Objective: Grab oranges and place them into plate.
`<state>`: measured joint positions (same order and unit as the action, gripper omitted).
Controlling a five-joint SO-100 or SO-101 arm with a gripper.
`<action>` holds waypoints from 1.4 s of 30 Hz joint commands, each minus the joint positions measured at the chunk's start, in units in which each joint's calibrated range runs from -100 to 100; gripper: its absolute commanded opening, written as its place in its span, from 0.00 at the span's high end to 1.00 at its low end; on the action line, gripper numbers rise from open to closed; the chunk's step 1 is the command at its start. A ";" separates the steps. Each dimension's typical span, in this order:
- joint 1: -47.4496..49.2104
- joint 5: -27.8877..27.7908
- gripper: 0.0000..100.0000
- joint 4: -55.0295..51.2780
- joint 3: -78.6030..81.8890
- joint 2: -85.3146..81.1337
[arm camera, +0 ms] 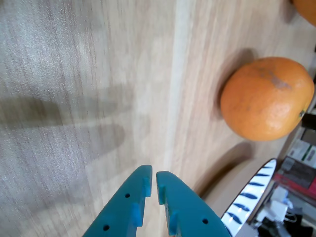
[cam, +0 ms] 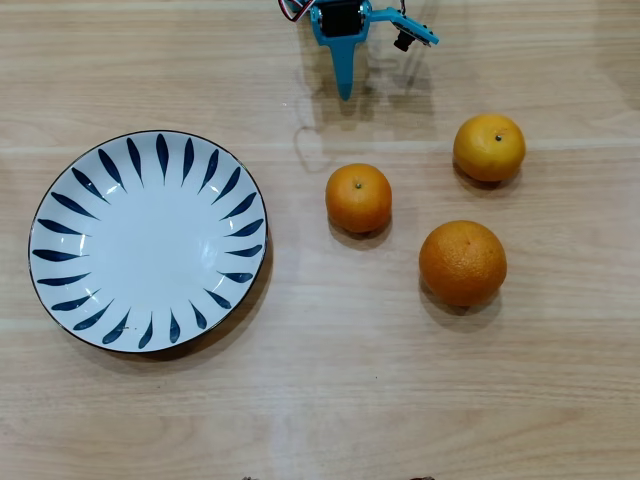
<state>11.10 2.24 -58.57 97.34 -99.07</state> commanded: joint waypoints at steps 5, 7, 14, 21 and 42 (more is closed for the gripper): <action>-0.70 -0.20 0.97 -0.09 -2.05 3.04; -0.62 -0.10 0.98 -0.26 -5.85 7.78; 0.11 -0.15 0.98 -0.52 -35.82 33.39; 1.24 -0.26 0.98 -4.47 -64.98 58.16; -1.83 0.11 0.97 -29.31 -117.76 108.71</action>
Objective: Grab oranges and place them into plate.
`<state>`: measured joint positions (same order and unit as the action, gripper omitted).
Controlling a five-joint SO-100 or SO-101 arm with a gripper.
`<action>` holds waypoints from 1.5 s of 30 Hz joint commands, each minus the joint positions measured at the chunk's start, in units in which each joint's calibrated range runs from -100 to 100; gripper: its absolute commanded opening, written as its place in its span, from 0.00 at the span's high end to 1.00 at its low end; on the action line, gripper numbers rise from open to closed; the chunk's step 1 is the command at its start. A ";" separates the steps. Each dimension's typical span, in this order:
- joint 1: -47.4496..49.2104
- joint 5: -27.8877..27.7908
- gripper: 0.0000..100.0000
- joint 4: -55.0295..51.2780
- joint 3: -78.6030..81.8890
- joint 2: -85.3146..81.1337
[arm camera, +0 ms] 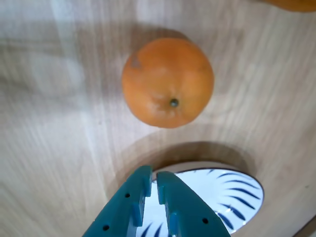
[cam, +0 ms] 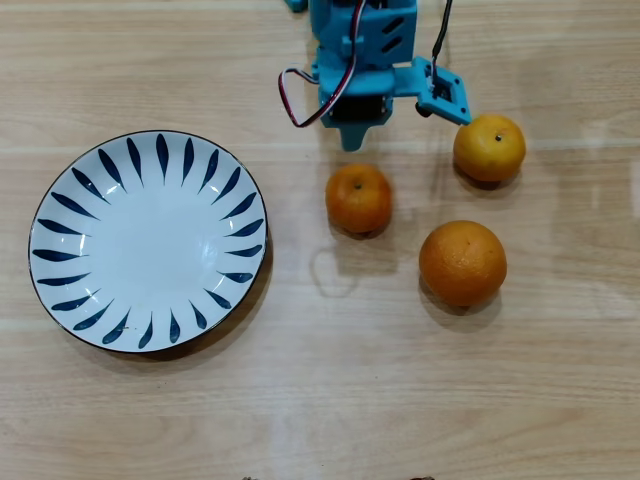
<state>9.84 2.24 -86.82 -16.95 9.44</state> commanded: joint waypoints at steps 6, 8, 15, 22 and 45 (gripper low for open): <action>-0.48 0.27 0.96 -1.06 -3.19 0.20; 0.00 0.74 0.91 -1.06 -3.10 0.20; 2.10 2.41 0.60 -6.47 -3.10 0.96; 3.31 4.97 0.49 -5.79 -2.47 2.65; 2.91 6.75 0.49 2.21 -3.55 19.98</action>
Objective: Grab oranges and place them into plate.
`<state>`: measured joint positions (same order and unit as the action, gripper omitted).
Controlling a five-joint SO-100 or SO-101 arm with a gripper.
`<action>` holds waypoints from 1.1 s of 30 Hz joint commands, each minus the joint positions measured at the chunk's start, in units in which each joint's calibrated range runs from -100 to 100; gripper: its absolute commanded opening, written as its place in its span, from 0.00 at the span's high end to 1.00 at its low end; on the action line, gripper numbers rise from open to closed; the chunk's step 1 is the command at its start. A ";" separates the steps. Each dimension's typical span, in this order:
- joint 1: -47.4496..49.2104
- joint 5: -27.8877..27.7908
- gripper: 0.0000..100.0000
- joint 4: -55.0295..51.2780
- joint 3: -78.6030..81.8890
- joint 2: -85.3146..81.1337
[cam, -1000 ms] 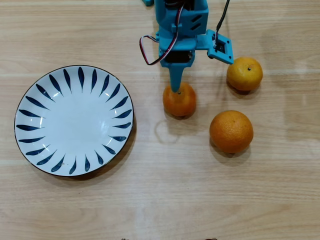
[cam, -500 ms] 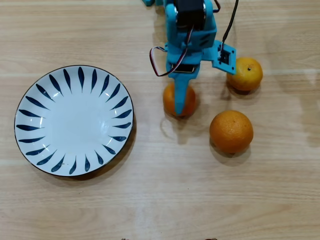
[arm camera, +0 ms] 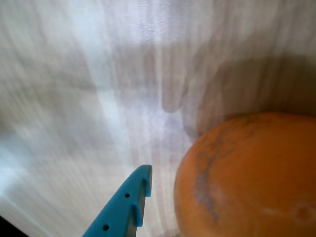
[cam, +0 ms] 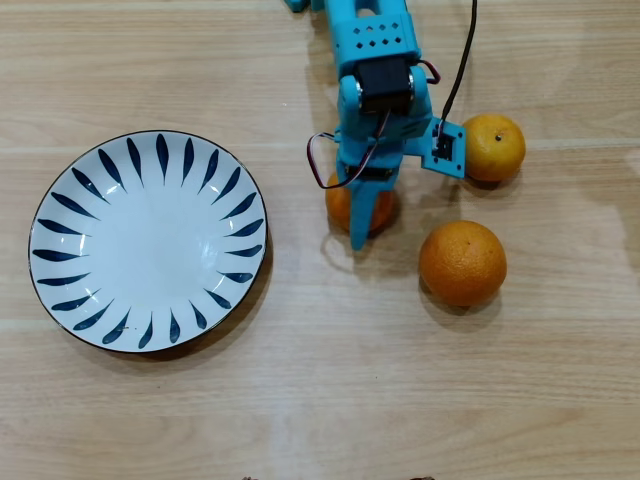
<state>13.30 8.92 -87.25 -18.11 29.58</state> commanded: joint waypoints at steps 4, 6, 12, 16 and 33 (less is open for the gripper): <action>-0.55 0.07 0.49 4.01 -2.40 0.34; -0.55 0.07 0.49 4.01 -2.31 0.34; -1.12 0.44 0.49 3.24 -1.95 0.17; -1.20 0.49 0.60 3.24 -1.68 0.00; -1.20 2.21 0.81 3.32 -1.59 -0.59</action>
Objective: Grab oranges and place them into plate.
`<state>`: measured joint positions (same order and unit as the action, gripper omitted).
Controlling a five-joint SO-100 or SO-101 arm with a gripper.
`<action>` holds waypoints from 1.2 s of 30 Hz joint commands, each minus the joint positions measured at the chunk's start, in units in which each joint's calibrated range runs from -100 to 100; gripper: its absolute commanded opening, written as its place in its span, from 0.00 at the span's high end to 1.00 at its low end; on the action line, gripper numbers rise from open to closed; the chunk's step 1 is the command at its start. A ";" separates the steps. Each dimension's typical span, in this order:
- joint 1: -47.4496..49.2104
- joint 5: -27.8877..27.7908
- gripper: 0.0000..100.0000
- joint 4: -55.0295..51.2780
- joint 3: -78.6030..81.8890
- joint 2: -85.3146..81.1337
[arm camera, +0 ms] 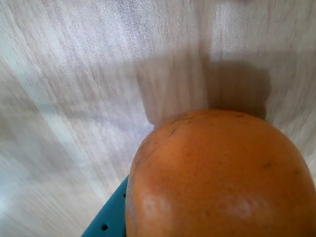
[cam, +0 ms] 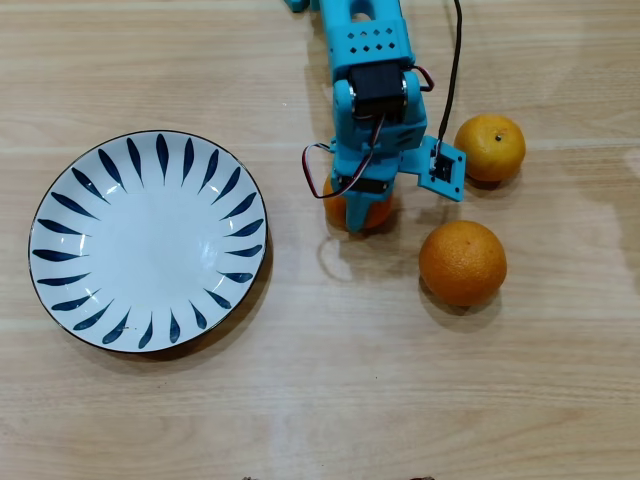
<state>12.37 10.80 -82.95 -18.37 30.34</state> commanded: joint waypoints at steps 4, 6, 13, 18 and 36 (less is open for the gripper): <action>-0.76 0.28 0.78 -1.07 -2.23 -5.07; -1.40 0.07 0.78 -0.72 -1.86 -9.97; -10.19 -0.19 0.78 1.51 -1.77 -25.02; -17.61 -2.43 0.78 8.30 0.85 -29.07; -30.92 -2.33 0.76 32.88 33.36 -28.74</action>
<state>-18.28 8.40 -51.59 15.01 4.95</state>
